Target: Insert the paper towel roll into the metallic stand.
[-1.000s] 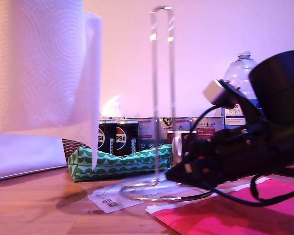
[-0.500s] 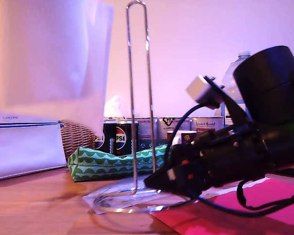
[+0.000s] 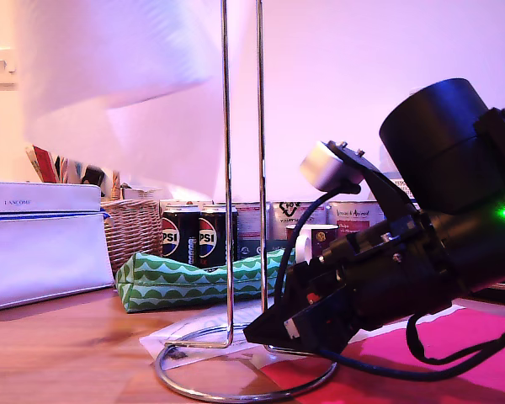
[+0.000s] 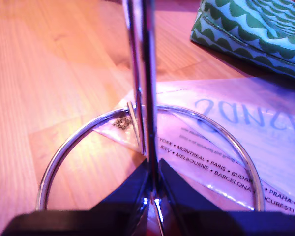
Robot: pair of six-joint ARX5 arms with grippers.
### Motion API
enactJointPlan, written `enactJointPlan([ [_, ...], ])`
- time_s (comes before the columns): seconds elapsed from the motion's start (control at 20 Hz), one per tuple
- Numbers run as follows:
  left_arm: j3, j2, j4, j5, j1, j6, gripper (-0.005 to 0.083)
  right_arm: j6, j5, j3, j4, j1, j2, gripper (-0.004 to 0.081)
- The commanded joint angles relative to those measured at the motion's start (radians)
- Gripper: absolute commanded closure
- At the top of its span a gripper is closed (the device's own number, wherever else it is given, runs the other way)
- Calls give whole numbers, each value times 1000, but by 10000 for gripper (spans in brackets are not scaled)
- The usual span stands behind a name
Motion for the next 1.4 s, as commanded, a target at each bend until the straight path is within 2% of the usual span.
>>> enactJointPlan([
  [0.0,4,5,53,71,49,-2,797,-6,3,-12,-37,3,21,783],
  [0.25,5,5,115,352,207,-9,797,-20,4,-12,-47,3,21,783],
  [0.4,5,5,140,460,235,-9,797,-20,4,-12,-47,3,22,783],
  [0.7,5,3,132,495,235,-11,797,-20,4,-12,-47,3,21,783],
  [1.05,47,-11,11,494,236,0,797,-20,6,-10,-48,3,21,783],
  [1.35,104,-11,-77,543,236,2,797,-20,26,1,-75,3,22,783],
])
